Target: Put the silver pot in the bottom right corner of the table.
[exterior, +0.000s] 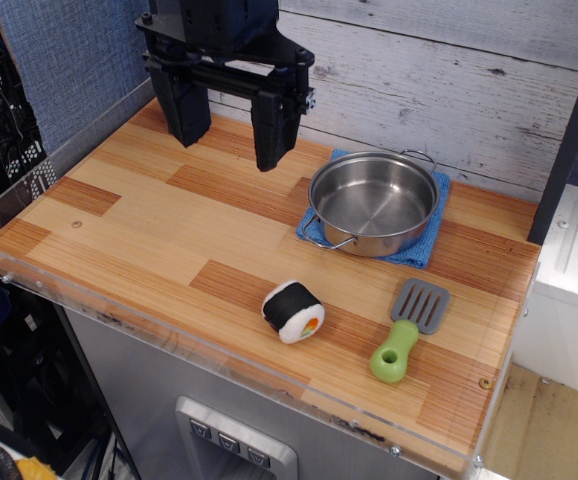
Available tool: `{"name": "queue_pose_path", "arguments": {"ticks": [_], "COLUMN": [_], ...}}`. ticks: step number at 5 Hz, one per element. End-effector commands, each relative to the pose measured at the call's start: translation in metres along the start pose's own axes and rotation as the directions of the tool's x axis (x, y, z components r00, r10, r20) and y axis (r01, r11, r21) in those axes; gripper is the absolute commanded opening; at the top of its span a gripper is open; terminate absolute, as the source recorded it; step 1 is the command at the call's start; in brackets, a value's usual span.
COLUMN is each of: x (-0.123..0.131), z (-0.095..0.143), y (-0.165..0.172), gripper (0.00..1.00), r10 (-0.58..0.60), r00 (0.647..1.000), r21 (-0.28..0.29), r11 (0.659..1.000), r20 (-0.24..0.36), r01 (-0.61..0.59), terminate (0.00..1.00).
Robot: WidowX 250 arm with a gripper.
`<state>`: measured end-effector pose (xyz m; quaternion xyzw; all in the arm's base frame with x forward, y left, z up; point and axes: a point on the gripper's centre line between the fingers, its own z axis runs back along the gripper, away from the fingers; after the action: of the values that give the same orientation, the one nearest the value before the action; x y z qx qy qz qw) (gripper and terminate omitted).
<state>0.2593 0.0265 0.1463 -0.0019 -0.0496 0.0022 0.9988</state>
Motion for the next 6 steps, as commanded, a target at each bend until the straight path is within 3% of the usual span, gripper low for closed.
{"name": "queue_pose_path", "arguments": {"ticks": [1, 2, 3, 4, 5, 6], "x": [0.000, 0.002, 0.011, 0.034, 0.057, 0.073], "z": [0.000, 0.016, 0.044, 0.023, -0.034, -0.087], "y": [0.000, 0.001, -0.007, -0.040, -0.070, -0.080], "gripper": [1.00, 1.00, 1.00, 1.00, 1.00, 1.00], "r10": [0.000, 0.027, 0.025, -0.098, -0.165, -0.154], "r00": [1.000, 0.999, 0.993, 0.991, 0.986, 0.988], "r21": [0.000, 0.006, -0.040, -0.040, 0.027, 0.066], "r11": [1.000, 1.000, 0.999, 0.994, 0.986, 0.986], "r20": [0.000, 0.043, 0.114, 0.090, 0.011, 0.001], "r01": [0.000, -0.027, -0.020, 0.102, 0.165, 0.153], "terminate": [0.00, 0.00, 0.00, 0.00, 0.00, 0.00]}}
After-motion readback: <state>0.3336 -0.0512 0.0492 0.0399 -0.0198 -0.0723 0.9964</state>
